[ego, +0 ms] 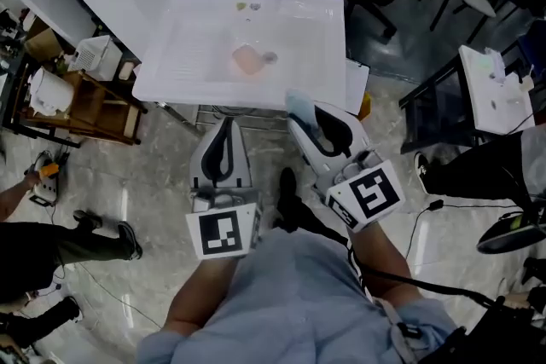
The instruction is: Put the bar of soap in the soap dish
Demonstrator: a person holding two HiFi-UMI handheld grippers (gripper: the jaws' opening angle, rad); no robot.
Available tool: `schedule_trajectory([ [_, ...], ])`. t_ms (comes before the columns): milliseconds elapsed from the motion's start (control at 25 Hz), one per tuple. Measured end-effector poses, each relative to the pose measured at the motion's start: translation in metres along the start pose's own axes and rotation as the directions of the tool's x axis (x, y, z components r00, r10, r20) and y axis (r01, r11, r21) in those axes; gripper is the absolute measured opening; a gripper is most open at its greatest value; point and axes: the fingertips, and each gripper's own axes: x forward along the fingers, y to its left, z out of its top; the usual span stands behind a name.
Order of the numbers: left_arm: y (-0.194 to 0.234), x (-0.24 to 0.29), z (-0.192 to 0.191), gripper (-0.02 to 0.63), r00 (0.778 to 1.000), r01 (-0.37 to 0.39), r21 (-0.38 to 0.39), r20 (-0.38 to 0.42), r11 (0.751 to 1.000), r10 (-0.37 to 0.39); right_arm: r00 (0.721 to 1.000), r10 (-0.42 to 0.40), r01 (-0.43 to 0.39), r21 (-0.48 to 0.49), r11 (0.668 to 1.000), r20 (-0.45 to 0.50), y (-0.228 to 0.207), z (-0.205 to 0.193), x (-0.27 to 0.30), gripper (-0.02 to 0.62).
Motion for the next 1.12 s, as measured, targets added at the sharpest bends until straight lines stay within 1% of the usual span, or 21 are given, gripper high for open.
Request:
schedule_trajectory([
  [280,0.014,0.078,-0.011,0.006,0.999,-0.015,0.009,-0.028,1.0,0.015,0.999,0.006,-0.005,0.025,1.0,-0.035,-0.058,-0.016,0.049,0.115],
  [520,0.02,0.136,-0.014,0.006,0.999,-0.034,0.027,-0.041,0.999,0.035,0.998,0.033,-0.03,0.051,0.998,-0.052,-0.103,-0.025,0.086,0.115],
  [600,0.017,0.15,-0.017,0.006,0.998,-0.027,0.035,-0.052,0.999,0.029,0.998,0.043,-0.04,0.055,0.998,-0.049,-0.116,-0.026,0.097,0.115],
  [720,0.016,0.166,-0.015,0.006,0.998,-0.039,0.052,-0.056,0.998,0.042,0.997,0.067,-0.065,0.057,0.996,-0.039,-0.13,-0.025,0.11,0.115],
  [920,0.027,0.179,-0.009,0.006,0.997,-0.067,0.069,-0.042,0.995,0.07,0.994,0.103,-0.101,0.054,0.993,-0.034,-0.139,-0.025,0.132,0.115],
  [1120,0.041,0.197,-0.009,0.006,0.995,-0.095,0.062,-0.037,0.994,0.098,0.991,0.13,-0.128,0.048,0.991,-0.037,-0.148,-0.025,0.156,0.115],
])
